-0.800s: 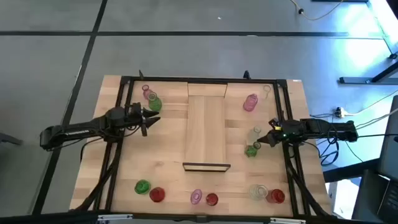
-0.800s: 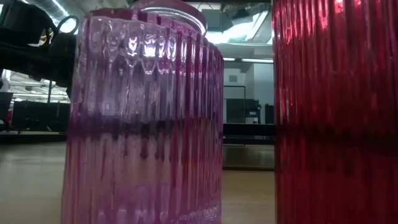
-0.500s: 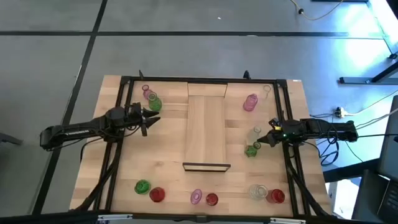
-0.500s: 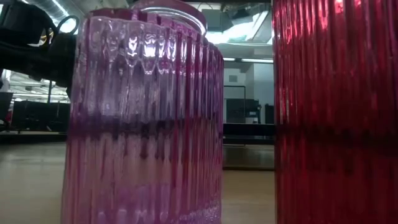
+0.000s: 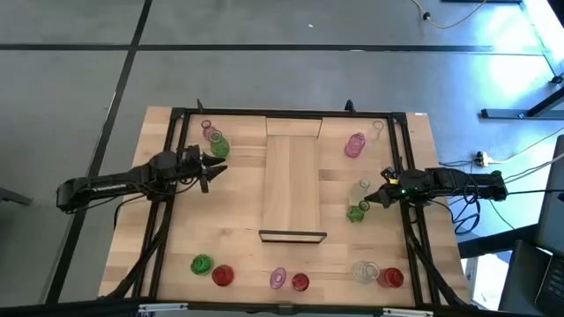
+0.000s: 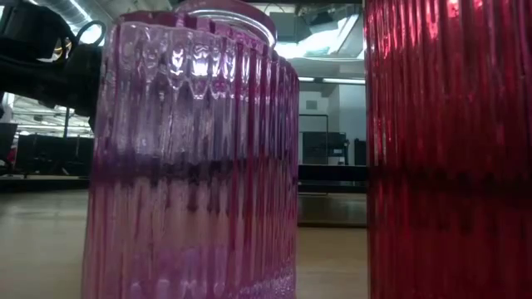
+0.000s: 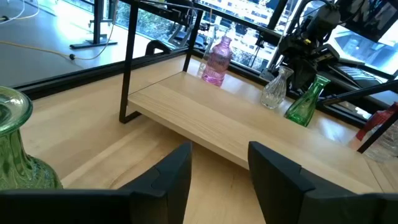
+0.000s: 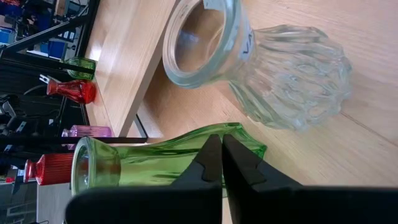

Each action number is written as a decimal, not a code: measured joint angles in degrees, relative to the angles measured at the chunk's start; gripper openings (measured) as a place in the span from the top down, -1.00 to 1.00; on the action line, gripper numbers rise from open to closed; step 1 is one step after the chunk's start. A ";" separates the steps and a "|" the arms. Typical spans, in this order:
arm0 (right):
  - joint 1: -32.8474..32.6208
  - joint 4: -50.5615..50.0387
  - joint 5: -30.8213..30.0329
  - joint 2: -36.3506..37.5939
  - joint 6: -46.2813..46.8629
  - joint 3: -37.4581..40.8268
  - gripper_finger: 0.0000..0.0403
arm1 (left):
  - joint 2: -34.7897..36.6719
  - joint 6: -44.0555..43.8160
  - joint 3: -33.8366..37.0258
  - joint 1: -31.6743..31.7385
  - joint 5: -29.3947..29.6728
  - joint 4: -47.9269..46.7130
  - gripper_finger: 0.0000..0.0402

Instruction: Sort vases onto shelf

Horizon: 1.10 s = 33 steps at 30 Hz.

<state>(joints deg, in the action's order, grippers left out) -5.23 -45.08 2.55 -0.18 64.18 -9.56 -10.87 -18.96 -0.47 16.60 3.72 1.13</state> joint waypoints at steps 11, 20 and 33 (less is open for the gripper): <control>0.01 -0.01 0.00 0.00 0.02 0.00 1.00 | 0.02 0.00 0.01 -0.01 -0.02 -0.02 0.25; 0.01 0.00 -0.01 0.01 0.00 0.00 1.00 | 0.00 0.00 0.01 -0.01 -0.01 0.00 0.25; 0.01 0.28 -8.19 0.01 0.10 -0.07 1.00 | 0.02 0.00 0.01 0.00 0.00 -0.01 0.25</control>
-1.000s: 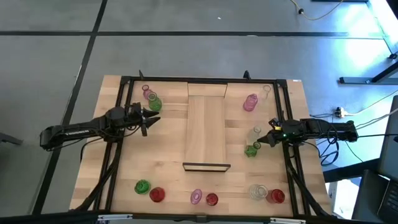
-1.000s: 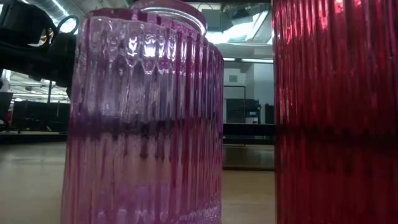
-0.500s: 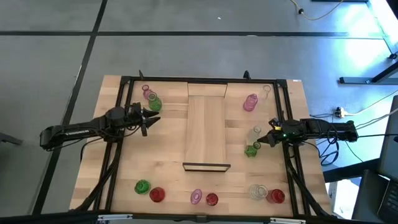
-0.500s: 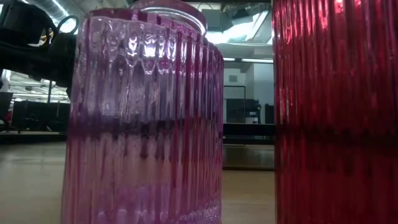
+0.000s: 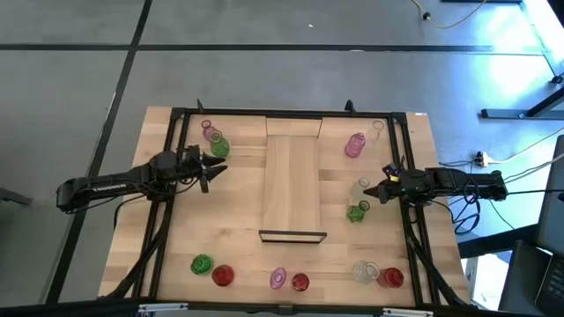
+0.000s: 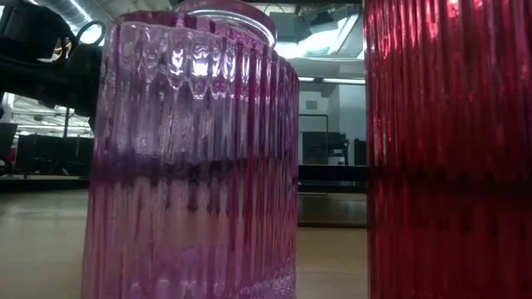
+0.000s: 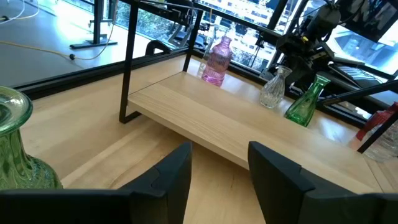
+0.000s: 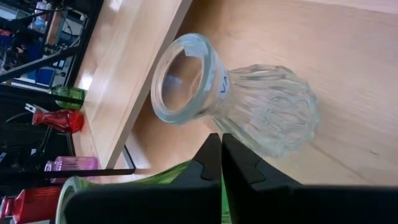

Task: Sort vases onto shelf
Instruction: Put the top transparent vase on the shelf

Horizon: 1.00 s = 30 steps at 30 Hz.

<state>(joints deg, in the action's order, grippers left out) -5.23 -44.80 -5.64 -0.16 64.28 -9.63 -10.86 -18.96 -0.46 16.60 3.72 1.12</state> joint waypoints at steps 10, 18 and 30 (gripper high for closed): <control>0.00 1.85 1.81 -0.02 0.16 0.02 1.00 | 0.00 0.00 0.00 -0.02 -0.01 0.00 0.25; -0.01 1.84 7.98 -0.02 3.43 0.02 1.00 | -0.02 0.00 0.00 0.00 -0.02 0.01 0.25; -0.01 1.44 9.93 -0.01 4.54 0.04 1.00 | 0.00 0.00 -0.01 0.00 0.00 0.01 0.25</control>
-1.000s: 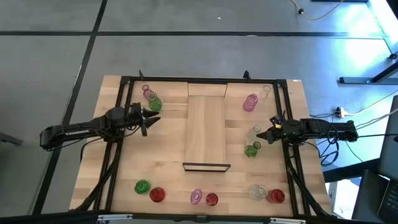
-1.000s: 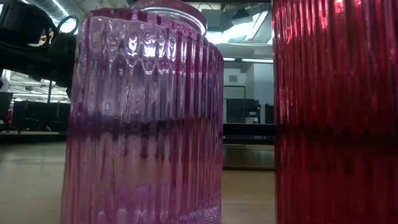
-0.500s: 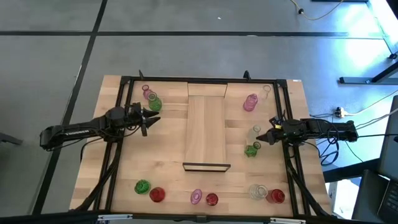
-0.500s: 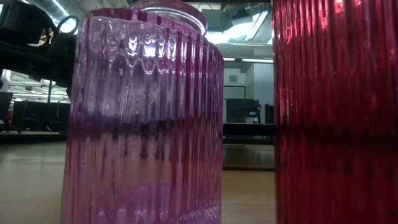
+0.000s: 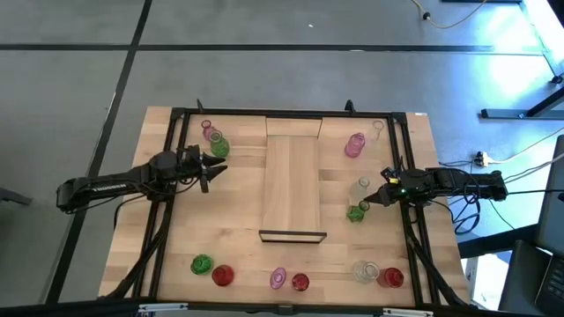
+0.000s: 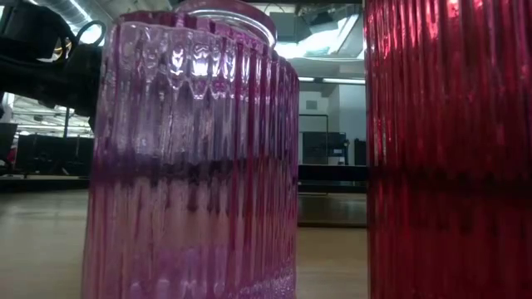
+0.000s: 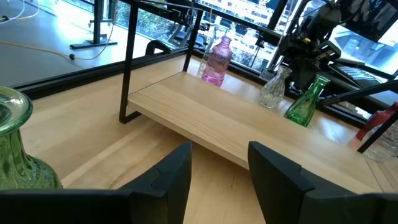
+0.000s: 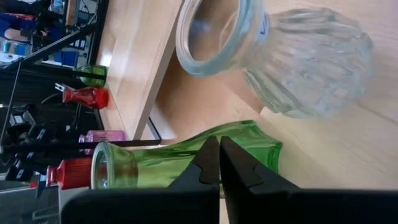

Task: Sort vases onto shelf
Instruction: Put the top transparent vase on the shelf

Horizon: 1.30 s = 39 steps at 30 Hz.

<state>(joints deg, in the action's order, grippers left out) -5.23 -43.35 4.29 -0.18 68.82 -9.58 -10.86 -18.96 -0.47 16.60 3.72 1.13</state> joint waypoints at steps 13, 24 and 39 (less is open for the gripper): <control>0.01 5.74 -5.19 -0.03 -2.23 -4.31 1.00 | -0.01 0.00 0.00 -0.02 -0.01 -0.02 0.25; 0.01 1.41 -18.26 -2.86 -19.80 -27.92 1.00 | -0.01 -12.84 0.02 -0.04 0.04 0.15 0.25; 0.00 -23.71 -35.16 -46.31 -46.78 -56.05 0.97 | 0.01 -24.28 0.02 -0.02 -5.15 46.66 0.25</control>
<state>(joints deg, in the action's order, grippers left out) -5.23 -67.07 -30.87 -46.48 22.04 -65.63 -10.85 -43.24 -0.45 16.58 -1.43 47.78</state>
